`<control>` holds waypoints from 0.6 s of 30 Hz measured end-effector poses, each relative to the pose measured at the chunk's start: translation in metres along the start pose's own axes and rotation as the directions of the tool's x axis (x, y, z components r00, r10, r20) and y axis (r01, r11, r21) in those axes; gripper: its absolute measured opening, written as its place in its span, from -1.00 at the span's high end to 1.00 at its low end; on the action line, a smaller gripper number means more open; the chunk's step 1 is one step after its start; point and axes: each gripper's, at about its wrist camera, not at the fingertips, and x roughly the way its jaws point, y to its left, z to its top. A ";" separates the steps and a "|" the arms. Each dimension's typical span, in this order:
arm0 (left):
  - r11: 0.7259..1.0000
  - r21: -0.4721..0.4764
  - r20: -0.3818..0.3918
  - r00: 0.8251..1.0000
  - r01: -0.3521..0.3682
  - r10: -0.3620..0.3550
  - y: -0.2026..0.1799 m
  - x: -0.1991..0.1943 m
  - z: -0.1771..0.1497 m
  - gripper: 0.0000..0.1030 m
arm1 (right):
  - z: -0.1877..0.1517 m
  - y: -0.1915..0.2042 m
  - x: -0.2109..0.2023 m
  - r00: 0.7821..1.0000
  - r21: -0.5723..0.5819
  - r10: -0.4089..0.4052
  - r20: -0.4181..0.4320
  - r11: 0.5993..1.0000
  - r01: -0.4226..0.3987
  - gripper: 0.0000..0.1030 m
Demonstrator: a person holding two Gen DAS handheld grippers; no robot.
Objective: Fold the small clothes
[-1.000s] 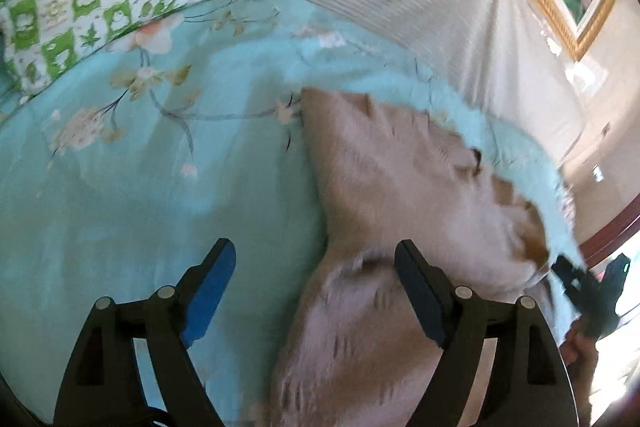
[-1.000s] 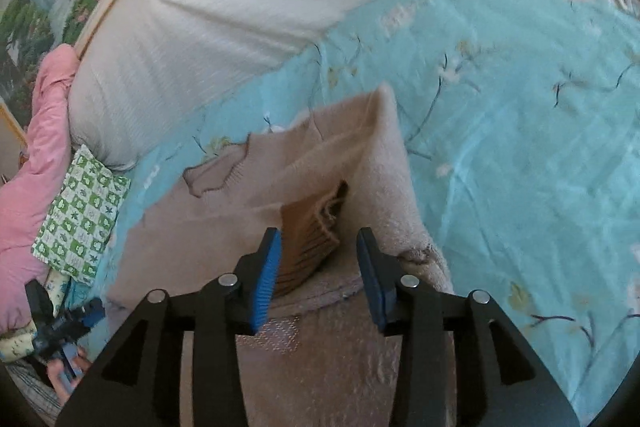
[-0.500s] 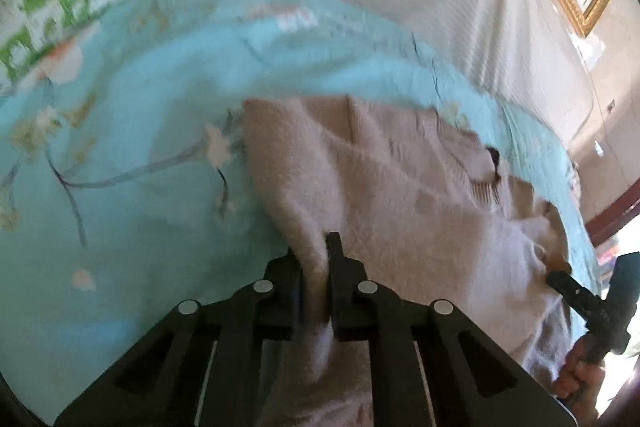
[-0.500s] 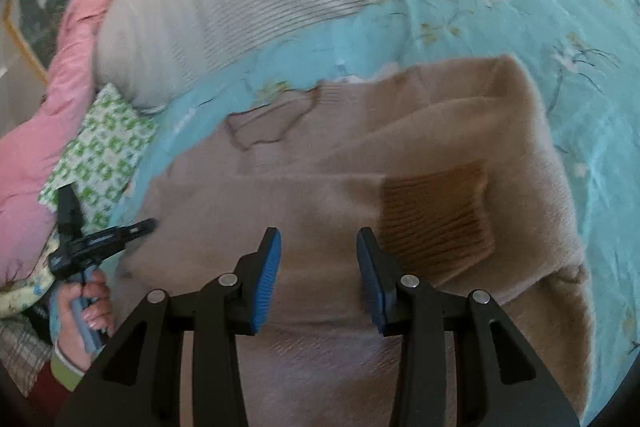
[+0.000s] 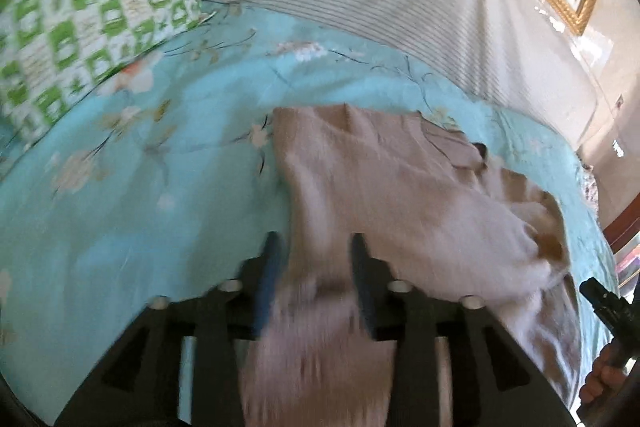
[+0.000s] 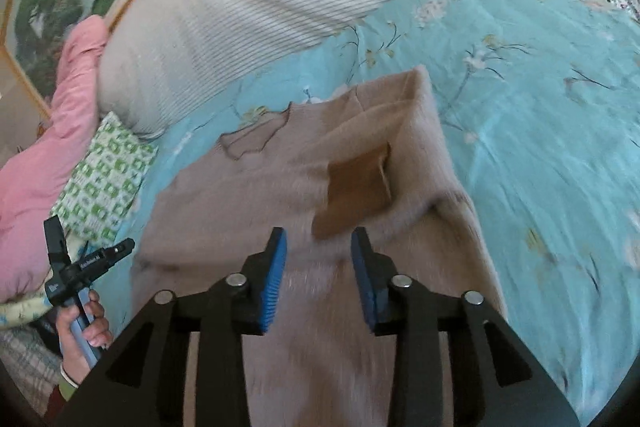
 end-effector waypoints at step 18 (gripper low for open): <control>0.997 -0.033 -0.115 0.991 0.064 -0.067 0.032 -0.114 -0.176 -0.07 | -0.112 -0.005 -0.107 0.999 -0.077 0.028 -0.032 0.997 -0.031 0.00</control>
